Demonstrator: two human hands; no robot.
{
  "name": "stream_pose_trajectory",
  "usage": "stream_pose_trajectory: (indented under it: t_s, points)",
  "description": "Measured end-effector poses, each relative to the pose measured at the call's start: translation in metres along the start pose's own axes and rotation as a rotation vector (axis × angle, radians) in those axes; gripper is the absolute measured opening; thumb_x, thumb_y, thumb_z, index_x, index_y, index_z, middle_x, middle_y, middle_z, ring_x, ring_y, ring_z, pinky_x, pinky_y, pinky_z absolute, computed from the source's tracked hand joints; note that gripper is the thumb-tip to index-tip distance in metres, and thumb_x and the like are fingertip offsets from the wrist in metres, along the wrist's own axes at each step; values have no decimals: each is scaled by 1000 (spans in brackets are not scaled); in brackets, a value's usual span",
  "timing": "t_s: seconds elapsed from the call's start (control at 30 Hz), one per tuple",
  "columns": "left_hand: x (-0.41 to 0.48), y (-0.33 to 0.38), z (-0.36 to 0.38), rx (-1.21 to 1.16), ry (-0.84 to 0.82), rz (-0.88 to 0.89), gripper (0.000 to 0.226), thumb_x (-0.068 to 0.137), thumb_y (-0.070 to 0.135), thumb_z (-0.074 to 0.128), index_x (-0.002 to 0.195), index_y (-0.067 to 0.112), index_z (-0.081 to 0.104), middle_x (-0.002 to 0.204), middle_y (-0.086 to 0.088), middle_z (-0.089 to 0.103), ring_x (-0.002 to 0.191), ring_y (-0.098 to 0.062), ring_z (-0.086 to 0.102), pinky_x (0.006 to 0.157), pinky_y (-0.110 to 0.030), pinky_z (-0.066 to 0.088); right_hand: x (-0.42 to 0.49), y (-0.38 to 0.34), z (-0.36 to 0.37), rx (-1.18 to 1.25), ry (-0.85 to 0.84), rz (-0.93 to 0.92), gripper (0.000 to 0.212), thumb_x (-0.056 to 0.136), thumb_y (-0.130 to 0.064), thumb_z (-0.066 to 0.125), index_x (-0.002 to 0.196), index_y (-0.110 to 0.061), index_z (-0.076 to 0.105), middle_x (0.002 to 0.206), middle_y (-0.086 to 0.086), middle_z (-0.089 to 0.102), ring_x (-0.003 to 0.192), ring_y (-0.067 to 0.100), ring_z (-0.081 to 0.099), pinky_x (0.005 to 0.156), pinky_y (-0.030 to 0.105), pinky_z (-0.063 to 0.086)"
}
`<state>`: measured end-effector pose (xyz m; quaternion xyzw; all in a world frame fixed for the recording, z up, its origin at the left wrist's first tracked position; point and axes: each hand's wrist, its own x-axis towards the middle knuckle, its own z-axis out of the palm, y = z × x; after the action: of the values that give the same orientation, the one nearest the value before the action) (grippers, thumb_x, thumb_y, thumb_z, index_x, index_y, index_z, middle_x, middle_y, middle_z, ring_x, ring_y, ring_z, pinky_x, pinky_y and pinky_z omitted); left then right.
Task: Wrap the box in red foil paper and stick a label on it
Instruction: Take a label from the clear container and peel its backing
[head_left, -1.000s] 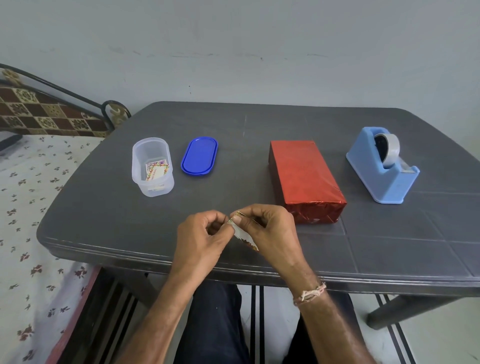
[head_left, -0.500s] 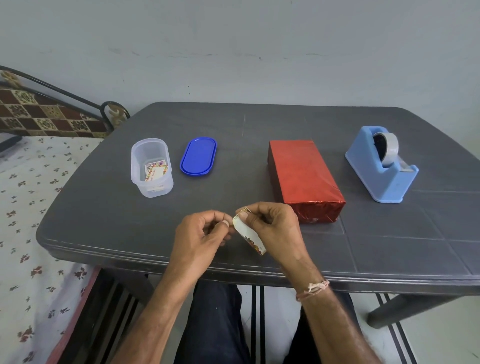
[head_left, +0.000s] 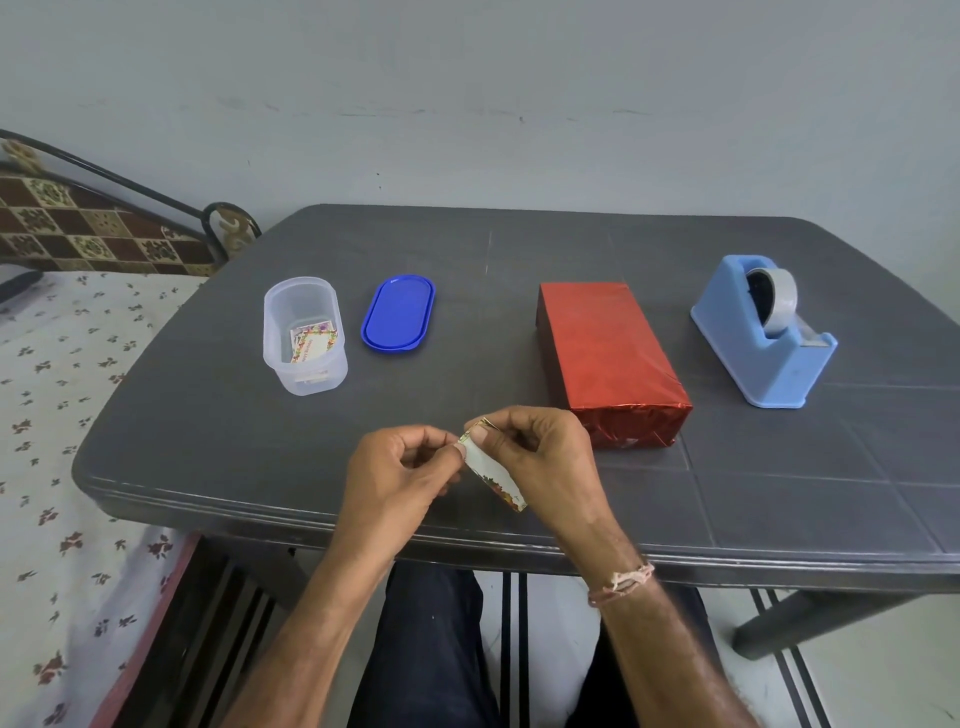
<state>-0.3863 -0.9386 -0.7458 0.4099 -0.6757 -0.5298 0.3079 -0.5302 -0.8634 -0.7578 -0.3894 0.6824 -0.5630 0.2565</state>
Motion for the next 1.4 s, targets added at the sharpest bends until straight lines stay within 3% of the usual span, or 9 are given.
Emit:
stream_pose_trajectory:
  t_s: [0.1,0.37,0.63,0.77,0.83,0.97,1.13,1.33,1.4]
  points:
    - [0,-1,-1,21,-1,15,17,89,10,72,77,19,80,67,-7,74,65,-19,69,68,-39,59,0,-1,0,-25,-7,-13,7,91,-20,78,94,-23,84,82,-14,79,82,5,74,76,24,59]
    - [3,0,-2,56,-14,-7,22,88,8,68,74,21,79,67,-3,75,69,-20,74,63,-29,59,-1,-2,1,-43,-19,-31,7,90,-19,78,93,-23,83,81,-16,78,79,-1,72,71,13,51]
    - [3,4,-11,-113,-90,-96,25,95,-1,58,88,7,80,81,-11,78,73,-17,73,67,-26,59,0,1,-1,130,-4,5,13,95,-15,73,97,-23,82,82,-3,77,78,21,71,72,30,55]
    - [2,6,-15,-264,-135,-167,16,96,15,67,95,8,81,91,-14,79,83,-21,75,79,-31,60,1,0,-4,195,-33,-26,27,98,-9,67,102,-32,79,73,0,56,73,17,52,69,26,45]
    - [3,7,-12,-282,-135,-171,15,90,22,73,93,9,82,91,-14,78,81,-21,74,79,-33,60,1,-2,-1,182,-51,-39,28,99,-9,66,103,-33,79,73,2,56,73,17,52,69,27,46]
    - [4,7,-6,-223,-91,-146,6,87,14,78,88,10,81,84,-16,78,73,-17,71,70,-28,58,-1,-4,2,142,-63,-48,27,98,-11,66,102,-34,79,79,21,59,72,17,53,69,30,48]
    - [5,6,-6,-195,-60,-139,8,90,7,73,87,8,80,81,-17,77,70,-18,70,65,-26,56,-2,-5,2,140,-67,-49,26,98,-10,66,101,-33,79,72,5,55,68,13,50,65,24,44]
    - [6,6,-8,-185,-61,-149,13,92,7,71,84,9,81,79,-12,78,70,-18,70,64,-26,55,-4,-8,0,161,-69,-62,30,99,-6,63,102,-31,79,77,18,55,70,13,50,65,18,43]
    - [6,7,-9,-204,-69,-155,12,92,11,72,84,10,81,81,-13,78,71,-19,70,67,-29,56,-4,-9,1,154,-73,-60,31,99,-4,61,102,-30,79,73,10,55,69,10,50,65,18,43]
